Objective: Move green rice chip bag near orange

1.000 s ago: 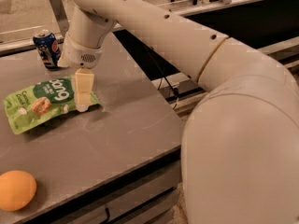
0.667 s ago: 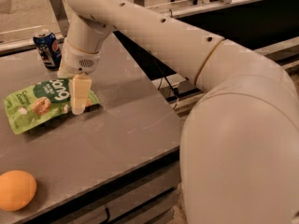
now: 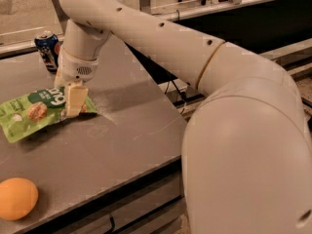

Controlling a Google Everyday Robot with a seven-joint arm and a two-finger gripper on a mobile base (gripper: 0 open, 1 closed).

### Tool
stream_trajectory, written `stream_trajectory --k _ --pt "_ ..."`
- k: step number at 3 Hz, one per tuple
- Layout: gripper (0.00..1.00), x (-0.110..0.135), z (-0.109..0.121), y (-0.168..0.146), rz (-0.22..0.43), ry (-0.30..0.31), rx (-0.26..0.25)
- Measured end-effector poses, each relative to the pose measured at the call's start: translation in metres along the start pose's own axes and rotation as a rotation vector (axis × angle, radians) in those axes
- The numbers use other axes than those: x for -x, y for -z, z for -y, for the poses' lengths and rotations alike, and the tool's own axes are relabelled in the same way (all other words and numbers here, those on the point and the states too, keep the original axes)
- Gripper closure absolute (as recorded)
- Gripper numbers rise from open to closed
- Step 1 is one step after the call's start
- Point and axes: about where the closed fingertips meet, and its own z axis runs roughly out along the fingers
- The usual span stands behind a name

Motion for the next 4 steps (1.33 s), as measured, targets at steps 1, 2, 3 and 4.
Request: stream_trajectory --k 1,2,3,4 --pt "0.95 0.000 0.000 0.001 0.000 0.000 0.000" --pt "1.00 -0.013 0.004 0.027 0.025 -0.006 -0.066" --pt "1.00 -0.032 0.000 0.064 0.044 0.005 -0.151" --pt "1.00 -0.045 -0.019 0.092 0.046 0.063 -0.215"
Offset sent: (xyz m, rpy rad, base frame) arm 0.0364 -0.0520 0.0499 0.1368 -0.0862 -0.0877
